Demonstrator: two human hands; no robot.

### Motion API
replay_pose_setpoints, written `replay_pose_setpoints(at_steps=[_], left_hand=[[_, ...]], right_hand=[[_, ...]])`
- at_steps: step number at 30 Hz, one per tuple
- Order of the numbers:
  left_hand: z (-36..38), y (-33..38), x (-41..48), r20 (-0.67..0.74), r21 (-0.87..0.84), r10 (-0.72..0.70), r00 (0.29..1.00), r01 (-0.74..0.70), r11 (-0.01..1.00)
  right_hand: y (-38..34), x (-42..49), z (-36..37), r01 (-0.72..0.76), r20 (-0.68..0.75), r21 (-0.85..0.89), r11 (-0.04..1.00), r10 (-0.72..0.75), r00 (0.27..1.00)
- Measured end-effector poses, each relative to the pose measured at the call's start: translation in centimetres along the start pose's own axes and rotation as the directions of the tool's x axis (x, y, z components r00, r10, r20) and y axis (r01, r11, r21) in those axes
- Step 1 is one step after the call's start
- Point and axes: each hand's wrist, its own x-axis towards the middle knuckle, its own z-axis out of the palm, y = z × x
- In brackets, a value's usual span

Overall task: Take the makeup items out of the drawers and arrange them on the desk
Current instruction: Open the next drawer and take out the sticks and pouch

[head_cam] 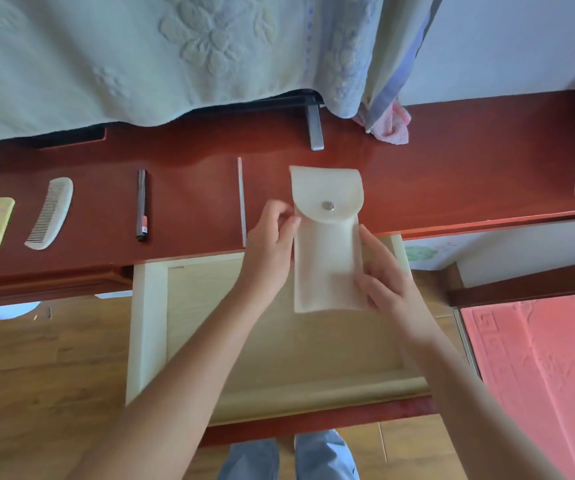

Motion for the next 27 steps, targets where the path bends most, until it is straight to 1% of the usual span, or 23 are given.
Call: replay_pose_setpoints(at_steps=[2, 4, 6, 9, 12, 15, 17, 21, 23, 25, 27], left_hand=[[-0.1, -0.4, 2.7, -0.002, 0.078, 0.026, 1.0, -0.026, 0.997], [-0.3, -0.7, 5.0, 0.019, 0.114, 0.011, 1.0, -0.013, 0.993], [-0.5, -0.8, 6.5, 0.044, 0.155, -0.018, 0.999, 0.011, 0.988], [-0.8, -0.8, 7.7, 0.027, 0.269, 0.037, 0.999, -0.043, 0.962], [-1.0, -1.1, 8.0, 0.01, 0.399, 0.101, 0.995, -0.097, 0.912], [-0.9, -1.6, 8.0, 0.002, 0.451, 0.139, 0.99, -0.125, 0.884], [-0.9, -1.7, 7.9, 0.006, 0.469, 0.158, 0.987, -0.142, 0.871], [-1.4, -1.3, 6.9, 0.021, 0.528, 0.179, 0.984, -0.163, 0.834], [-2.2, -1.4, 5.1, 0.026, 0.524, 0.218, 0.976, -0.199, 0.828], [-3.5, -1.7, 1.8, 0.078, 0.471, 0.274, 0.959, -0.278, 0.837], [-4.9, -2.7, -2.9, 0.189, 0.447, 0.29, 0.938, -0.345, 0.825]], right_hand=[[-0.5, 1.9, 0.1, 0.024, -0.021, -0.037, 0.999, -0.025, 0.999], [-1.2, 3.9, 0.4, 0.059, -0.054, -0.081, 0.995, -0.063, 0.997], [-1.9, 6.0, 0.5, 0.083, -0.091, -0.212, 0.974, -0.104, 0.99], [-2.2, 8.7, 0.7, 0.097, -0.124, -0.471, 0.877, -0.174, 0.977], [-2.0, 10.0, 0.9, 0.116, -0.105, -0.623, 0.773, -0.23, 0.967], [-1.6, 9.9, 1.1, 0.104, -0.118, -0.696, 0.71, -0.255, 0.96], [-1.7, 9.5, 1.2, 0.089, -0.133, -0.722, 0.686, -0.265, 0.955], [-2.4, 8.5, 1.4, 0.022, -0.172, -0.713, 0.701, -0.206, 0.963], [-2.5, 6.7, 1.1, 0.001, -0.188, -0.712, 0.703, -0.193, 0.963], [-1.9, 3.3, 0.9, 0.06, -0.127, -0.725, 0.686, -0.218, 0.968], [-0.5, -1.3, 1.0, 0.129, -0.01, -0.739, 0.661, -0.201, 0.979]])
